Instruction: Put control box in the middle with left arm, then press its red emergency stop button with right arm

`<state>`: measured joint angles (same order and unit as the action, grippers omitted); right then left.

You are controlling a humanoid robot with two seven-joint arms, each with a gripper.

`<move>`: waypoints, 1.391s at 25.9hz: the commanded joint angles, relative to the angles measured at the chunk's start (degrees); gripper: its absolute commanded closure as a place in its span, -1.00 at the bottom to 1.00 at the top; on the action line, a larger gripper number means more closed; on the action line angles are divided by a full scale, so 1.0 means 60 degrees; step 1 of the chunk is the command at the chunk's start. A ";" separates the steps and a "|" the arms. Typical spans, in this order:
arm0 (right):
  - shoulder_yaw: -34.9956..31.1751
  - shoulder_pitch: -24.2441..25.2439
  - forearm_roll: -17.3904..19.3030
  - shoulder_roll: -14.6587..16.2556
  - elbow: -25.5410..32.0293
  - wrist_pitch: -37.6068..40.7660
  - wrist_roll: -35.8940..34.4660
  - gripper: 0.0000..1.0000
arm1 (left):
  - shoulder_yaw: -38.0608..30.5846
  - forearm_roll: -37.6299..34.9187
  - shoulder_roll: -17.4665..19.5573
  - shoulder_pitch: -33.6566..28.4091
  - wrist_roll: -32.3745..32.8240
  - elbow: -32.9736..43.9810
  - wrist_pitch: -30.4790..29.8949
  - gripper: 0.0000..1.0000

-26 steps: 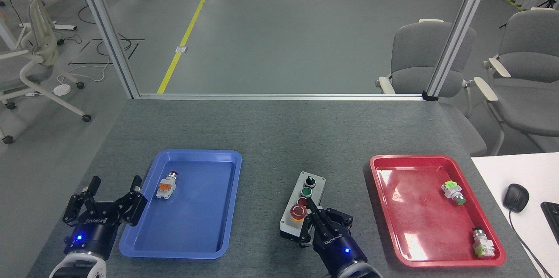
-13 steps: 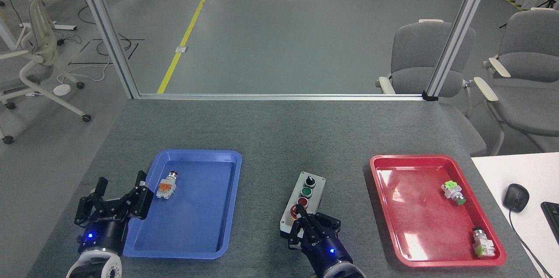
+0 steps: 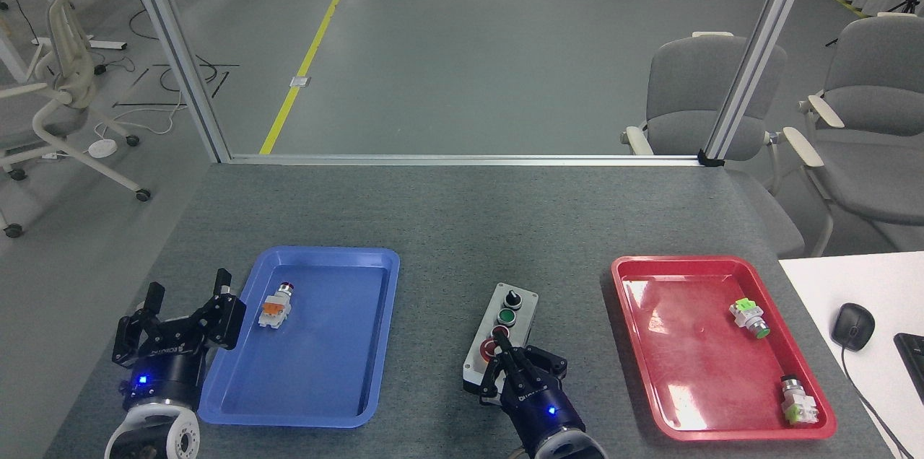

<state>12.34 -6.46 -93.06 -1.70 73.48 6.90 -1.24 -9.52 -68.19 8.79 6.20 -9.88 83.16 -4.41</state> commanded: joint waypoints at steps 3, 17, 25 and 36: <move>-0.0167 0.0096 0.0085 0.0048 0.0542 0.0066 -0.0716 1.00 | 0.0371 -0.0016 -0.0395 -0.0037 -0.0023 -0.0237 0.0046 -0.98; -0.3170 0.1356 0.0935 0.0737 0.2359 0.0798 -0.0921 -0.97 | 0.0503 0.0145 -0.1011 -0.0051 -0.0023 -0.1014 -0.0071 -0.98; -0.3697 0.1473 0.1213 0.1074 0.2329 0.0286 -0.0921 -0.97 | 0.0503 0.0145 -0.1011 -0.0051 -0.0008 -0.1014 -0.0071 -0.98; -0.3536 0.1502 0.1227 0.1030 0.2476 -0.0842 -0.0950 -0.97 | 0.0503 0.0145 -0.1011 -0.0051 -0.0008 -0.1014 -0.0071 -0.98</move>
<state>-9.01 2.54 -85.70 4.64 88.12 2.59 -6.78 -6.50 -67.34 2.72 5.89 -9.97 77.08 -4.84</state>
